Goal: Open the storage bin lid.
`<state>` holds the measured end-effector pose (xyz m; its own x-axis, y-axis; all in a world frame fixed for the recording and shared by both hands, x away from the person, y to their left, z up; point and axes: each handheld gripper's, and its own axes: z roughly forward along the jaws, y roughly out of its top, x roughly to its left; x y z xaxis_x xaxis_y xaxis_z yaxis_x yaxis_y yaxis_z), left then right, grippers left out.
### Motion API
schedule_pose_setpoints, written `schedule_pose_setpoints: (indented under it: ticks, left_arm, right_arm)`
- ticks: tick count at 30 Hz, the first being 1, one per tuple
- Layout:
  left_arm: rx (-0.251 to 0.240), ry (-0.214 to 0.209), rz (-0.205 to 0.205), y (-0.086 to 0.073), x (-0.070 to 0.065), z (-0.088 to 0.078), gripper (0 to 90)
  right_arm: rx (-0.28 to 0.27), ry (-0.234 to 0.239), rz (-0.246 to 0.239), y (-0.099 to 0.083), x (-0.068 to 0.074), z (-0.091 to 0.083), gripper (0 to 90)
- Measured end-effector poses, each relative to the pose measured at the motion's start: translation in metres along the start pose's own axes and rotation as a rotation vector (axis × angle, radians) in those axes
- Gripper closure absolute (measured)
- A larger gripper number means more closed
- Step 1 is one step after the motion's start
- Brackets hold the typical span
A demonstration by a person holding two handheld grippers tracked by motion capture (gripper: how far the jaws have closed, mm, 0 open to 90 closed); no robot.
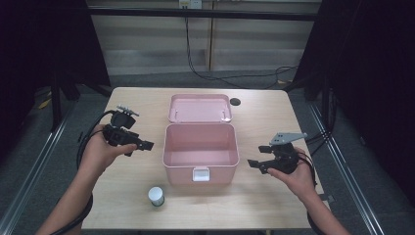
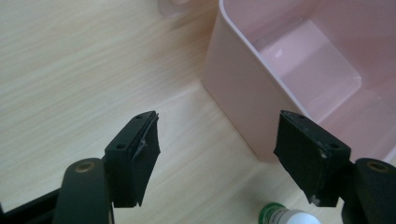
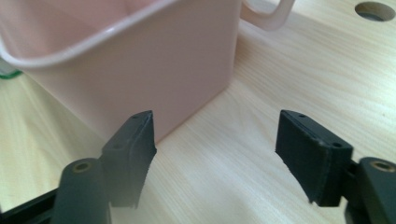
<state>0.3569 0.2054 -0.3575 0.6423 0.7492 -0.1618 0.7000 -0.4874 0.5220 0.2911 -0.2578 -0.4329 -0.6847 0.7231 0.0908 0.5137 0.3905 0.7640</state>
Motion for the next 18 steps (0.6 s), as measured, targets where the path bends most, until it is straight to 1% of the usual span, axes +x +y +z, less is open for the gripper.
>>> schedule_pose_setpoints:
  ticks: [2, 6, 7, 9, 13, 16, 18]
  left_arm:
    - [0.009, -0.004, 0.005, -0.004, -0.001, 0.001, 29.9]
    - [0.014, -0.013, 0.004, -0.011, -0.002, 0.003, 29.7]
    - [0.02, -0.015, 0.007, -0.013, -0.002, 0.004, 29.5]
    - [0.026, -0.017, 0.01, -0.016, -0.002, 0.004, 29.4]
    - [0.033, -0.022, 0.014, -0.021, -0.003, 0.005, 29.3]
    - [0.031, -0.025, 0.011, -0.024, -0.005, 0.006, 29.2]
    - [0.032, -0.026, 0.014, -0.027, -0.006, 0.006, 29.1]
  right_arm:
    - [0.012, -0.008, 0.0, -0.007, -0.001, 0.006, 23.5]
    - [0.047, -0.02, -0.009, -0.02, -0.001, 0.018, 20.8]
    - [0.044, -0.018, -0.014, -0.022, 0.0, 0.021, 20.4]
    - [0.044, -0.022, -0.008, -0.028, 0.0, 0.027, 19.0]
    - [0.064, -0.022, 0.003, -0.032, -0.002, 0.033, 17.1]
    - [0.064, -0.02, 0.014, -0.037, -0.003, 0.037, 16.2]
    - [0.074, -0.025, 0.006, -0.041, -0.003, 0.04, 14.9]
